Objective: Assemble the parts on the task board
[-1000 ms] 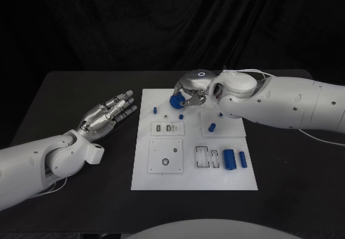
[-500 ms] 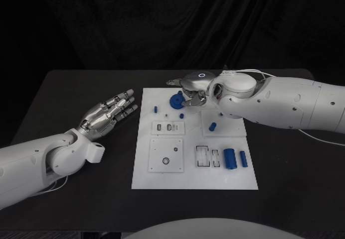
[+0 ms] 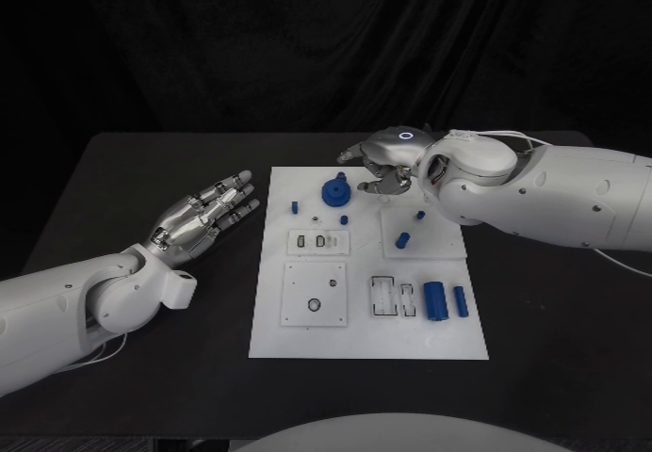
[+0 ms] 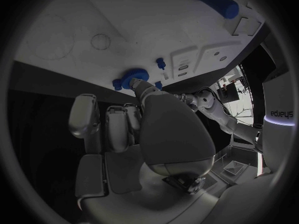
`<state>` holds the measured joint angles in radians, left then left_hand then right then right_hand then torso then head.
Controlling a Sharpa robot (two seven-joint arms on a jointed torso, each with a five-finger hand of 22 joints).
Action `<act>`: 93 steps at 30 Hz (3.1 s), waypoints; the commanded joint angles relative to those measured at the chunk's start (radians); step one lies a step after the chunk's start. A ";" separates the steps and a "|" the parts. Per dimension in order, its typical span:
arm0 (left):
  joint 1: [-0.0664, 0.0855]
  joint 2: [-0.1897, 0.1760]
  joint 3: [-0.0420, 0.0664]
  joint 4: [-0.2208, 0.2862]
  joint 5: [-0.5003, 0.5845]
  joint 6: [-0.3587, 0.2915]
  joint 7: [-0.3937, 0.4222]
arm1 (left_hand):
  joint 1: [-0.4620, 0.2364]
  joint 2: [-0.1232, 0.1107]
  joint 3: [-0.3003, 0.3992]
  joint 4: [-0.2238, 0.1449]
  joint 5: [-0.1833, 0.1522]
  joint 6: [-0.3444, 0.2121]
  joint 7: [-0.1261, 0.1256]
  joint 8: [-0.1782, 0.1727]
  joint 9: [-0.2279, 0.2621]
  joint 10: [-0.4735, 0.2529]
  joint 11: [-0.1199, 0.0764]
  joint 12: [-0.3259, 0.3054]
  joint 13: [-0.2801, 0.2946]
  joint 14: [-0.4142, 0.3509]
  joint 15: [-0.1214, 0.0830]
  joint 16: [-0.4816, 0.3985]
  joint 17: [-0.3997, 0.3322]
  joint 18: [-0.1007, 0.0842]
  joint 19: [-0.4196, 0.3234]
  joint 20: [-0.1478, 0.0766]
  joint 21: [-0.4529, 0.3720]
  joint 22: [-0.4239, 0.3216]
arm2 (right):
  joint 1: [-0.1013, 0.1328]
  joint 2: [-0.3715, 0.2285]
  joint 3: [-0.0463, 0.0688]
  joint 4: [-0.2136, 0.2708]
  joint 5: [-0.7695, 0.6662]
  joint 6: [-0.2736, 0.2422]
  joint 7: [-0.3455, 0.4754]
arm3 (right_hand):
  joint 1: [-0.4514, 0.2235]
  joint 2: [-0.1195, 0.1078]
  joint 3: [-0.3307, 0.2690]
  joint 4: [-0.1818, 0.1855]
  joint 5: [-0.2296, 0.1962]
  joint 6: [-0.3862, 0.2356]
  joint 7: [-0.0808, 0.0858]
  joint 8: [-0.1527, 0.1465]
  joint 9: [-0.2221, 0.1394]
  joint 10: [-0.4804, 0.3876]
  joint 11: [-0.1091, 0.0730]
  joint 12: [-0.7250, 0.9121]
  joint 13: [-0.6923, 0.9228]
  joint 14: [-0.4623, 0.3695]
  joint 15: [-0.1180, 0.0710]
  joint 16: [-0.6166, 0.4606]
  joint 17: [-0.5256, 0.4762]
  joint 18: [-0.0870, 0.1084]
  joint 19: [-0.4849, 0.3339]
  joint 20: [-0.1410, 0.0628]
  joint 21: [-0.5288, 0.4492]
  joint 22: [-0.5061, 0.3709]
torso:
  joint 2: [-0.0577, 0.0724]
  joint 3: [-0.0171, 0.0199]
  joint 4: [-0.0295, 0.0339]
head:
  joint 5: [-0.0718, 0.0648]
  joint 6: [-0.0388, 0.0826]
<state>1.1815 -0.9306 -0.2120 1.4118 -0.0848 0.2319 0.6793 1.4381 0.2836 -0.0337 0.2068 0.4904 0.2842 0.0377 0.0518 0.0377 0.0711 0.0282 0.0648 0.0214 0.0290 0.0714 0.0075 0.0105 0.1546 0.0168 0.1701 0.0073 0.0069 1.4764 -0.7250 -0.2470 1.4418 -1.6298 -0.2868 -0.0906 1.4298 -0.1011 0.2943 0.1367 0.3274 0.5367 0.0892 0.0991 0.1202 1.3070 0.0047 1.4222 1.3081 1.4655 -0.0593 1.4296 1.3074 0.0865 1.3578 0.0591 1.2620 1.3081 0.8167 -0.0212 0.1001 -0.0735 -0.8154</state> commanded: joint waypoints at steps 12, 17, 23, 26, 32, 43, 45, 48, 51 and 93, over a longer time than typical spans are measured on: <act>-0.003 0.006 0.001 0.001 0.001 0.012 0.068 | -0.008 -0.002 0.008 0.001 0.006 -0.001 0.007 0.001 0.001 0.001 0.007 0.007 0.001 0.001 0.008 0.004 0.001 0.011 0.001 0.004 0.006 0.002 | 0.028 -0.061 0.000 0.059 -0.006 0.034 -0.011 | -0.019 0.015 -0.009 0.019 -0.030 0.198 0.001 0.025 0.029 0.138 -0.003 0.078 0.141 0.051 0.001 0.044 0.125 -0.024 0.068 -0.004 0.080 0.118 | -0.003 0.0000 -0.0009 | -0.008 0.000; -0.004 0.005 0.001 0.000 0.001 0.013 0.069 | -0.008 -0.002 0.008 0.001 0.006 -0.001 0.007 0.001 0.001 0.001 0.007 0.007 0.001 0.001 0.008 0.004 0.001 0.011 0.001 0.004 0.006 0.002 | 0.010 -0.038 0.000 0.040 -0.006 0.059 -0.017 | -0.015 0.015 -0.011 0.016 -0.032 0.197 0.003 0.014 0.026 0.183 -0.004 0.104 0.183 0.058 -0.001 0.053 0.138 -0.027 0.079 -0.007 0.095 0.128 | -0.003 -0.0016 0.0005 | -0.007 -0.002; -0.005 0.004 0.001 -0.001 0.001 0.013 0.068 | -0.008 -0.002 0.008 0.001 0.006 -0.001 0.007 0.001 0.001 0.001 0.007 0.007 0.001 0.001 0.008 0.004 0.001 0.011 0.001 0.004 0.006 0.002 | -0.010 -0.007 0.000 0.006 -0.006 0.071 -0.014 | 0.006 0.011 -0.007 -0.004 -0.030 0.195 0.004 0.001 0.022 0.185 -0.002 0.106 0.186 0.059 0.001 0.051 0.136 -0.027 0.079 -0.006 0.093 0.130 | -0.002 -0.0026 0.0005 | -0.004 -0.004; -0.005 0.004 0.001 -0.001 0.001 0.014 0.068 | -0.008 -0.002 0.008 0.001 0.006 -0.001 0.007 0.001 0.001 0.001 0.007 0.007 0.001 0.001 0.008 0.004 0.001 0.011 0.001 0.004 0.006 0.002 | -0.015 0.006 0.000 -0.007 -0.006 0.076 -0.011 | 0.011 0.011 -0.006 -0.008 -0.030 0.194 0.004 -0.002 0.021 0.182 -0.003 0.105 0.184 0.058 0.001 0.049 0.133 -0.026 0.078 -0.006 0.090 0.128 | -0.002 -0.0029 -0.0008 | -0.004 -0.007; -0.005 0.006 0.001 -0.001 0.001 0.015 0.068 | -0.009 -0.003 0.012 0.000 0.006 -0.001 0.007 0.001 0.001 0.002 0.008 0.008 0.001 0.001 0.009 0.004 0.002 0.011 0.001 0.005 0.006 0.002 | -0.021 0.028 0.000 -0.024 -0.006 0.083 -0.008 | 0.013 0.011 -0.005 -0.010 -0.031 0.193 0.004 -0.004 0.021 0.177 -0.003 0.102 0.179 0.056 0.001 0.047 0.131 -0.025 0.076 -0.006 0.086 0.126 | -0.003 -0.0027 -0.0024 | -0.004 -0.010; -0.005 0.004 0.001 0.002 0.001 0.014 0.067 | -0.009 -0.003 0.012 0.000 0.006 -0.001 0.007 0.001 0.001 0.002 0.008 0.008 0.001 0.001 0.009 0.004 0.002 0.011 0.001 0.005 0.006 0.002 | -0.029 0.046 0.000 -0.043 -0.006 0.115 -0.014 | 0.006 0.017 -0.005 -0.009 -0.032 0.252 0.011 0.012 0.031 0.168 0.003 0.097 0.172 0.049 0.005 0.034 0.115 -0.021 0.065 -0.003 0.068 0.119 | -0.003 -0.0017 -0.0021 | -0.002 -0.010; -0.005 0.003 0.001 0.002 0.001 0.014 0.067 | -0.009 -0.003 0.012 0.000 0.006 -0.001 0.007 0.001 0.001 0.002 0.008 0.008 0.001 0.001 0.009 0.004 0.002 0.011 0.001 0.005 0.006 0.002 | -0.030 0.045 0.000 -0.044 -0.006 0.113 -0.014 | 0.002 0.018 -0.005 -0.008 -0.032 0.288 0.015 0.028 0.040 0.168 0.006 0.097 0.173 0.049 0.007 0.033 0.115 -0.021 0.065 -0.001 0.067 0.120 | -0.003 -0.0013 -0.0028 | 0.000 -0.011; -0.005 0.002 0.001 0.002 0.001 0.014 0.066 | -0.009 -0.003 0.012 0.000 0.006 -0.001 0.007 0.001 0.001 0.002 0.008 0.008 0.001 0.001 0.009 0.004 0.002 0.011 0.001 0.005 0.006 0.002 | -0.031 0.040 0.000 -0.042 -0.006 0.106 -0.014 | -0.002 0.022 -0.009 -0.009 -0.033 0.346 0.017 0.057 0.061 0.170 0.008 0.099 0.176 0.049 0.010 0.032 0.115 -0.021 0.066 0.001 0.065 0.122 | -0.004 -0.0017 -0.0042 | 0.002 -0.011; -0.005 0.003 0.001 0.002 0.001 0.014 0.066 | -0.009 -0.003 0.012 0.000 0.006 -0.001 0.007 0.001 0.001 0.002 0.008 0.008 0.001 0.001 0.009 0.004 0.002 0.011 0.001 0.005 0.006 0.002 | -0.031 0.030 0.000 -0.037 -0.006 0.092 -0.011 | -0.004 0.025 -0.016 -0.013 -0.035 0.377 0.015 0.078 0.079 0.172 0.007 0.100 0.177 0.050 0.009 0.032 0.114 -0.021 0.066 0.002 0.063 0.124 | -0.004 -0.0017 -0.0042 | 0.004 -0.009; -0.007 0.003 0.001 -0.001 0.001 0.009 0.066 | -0.013 -0.005 0.019 -0.002 0.008 0.004 0.009 0.003 0.002 0.004 0.010 0.010 0.002 0.002 0.009 0.004 0.002 0.012 0.002 0.006 0.006 0.002 | 0.022 -0.387 -0.001 0.155 0.034 -0.143 -0.057 | -0.022 -0.010 -0.111 0.100 -0.225 0.273 0.013 -0.019 0.031 0.171 0.005 0.092 0.170 0.044 0.007 0.003 0.088 -0.022 0.076 0.001 0.049 0.137 | -0.004 -0.0040 -0.0005 | -0.026 -0.006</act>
<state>1.1761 -0.9296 -0.2120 1.4105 -0.0849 0.2342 0.6794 1.4339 0.2794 -0.0199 0.2042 0.4945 0.2878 0.0413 0.0518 0.0385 0.0748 0.0318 0.0695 0.0223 0.0327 0.0751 0.0075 0.0115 0.1546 0.0167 0.1700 0.0073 0.0077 1.5043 -1.1075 -0.2488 1.5947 -1.6120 -0.3577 -0.1400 1.4080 -0.1030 0.1846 0.2321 0.1064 0.8140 0.1027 0.0829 0.1531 1.4675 0.0061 1.5179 1.3078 1.4653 -0.0591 1.4362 1.3074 0.0699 1.4401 0.0627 1.3152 1.3074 0.8126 -0.0249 0.1014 -0.0987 -0.8221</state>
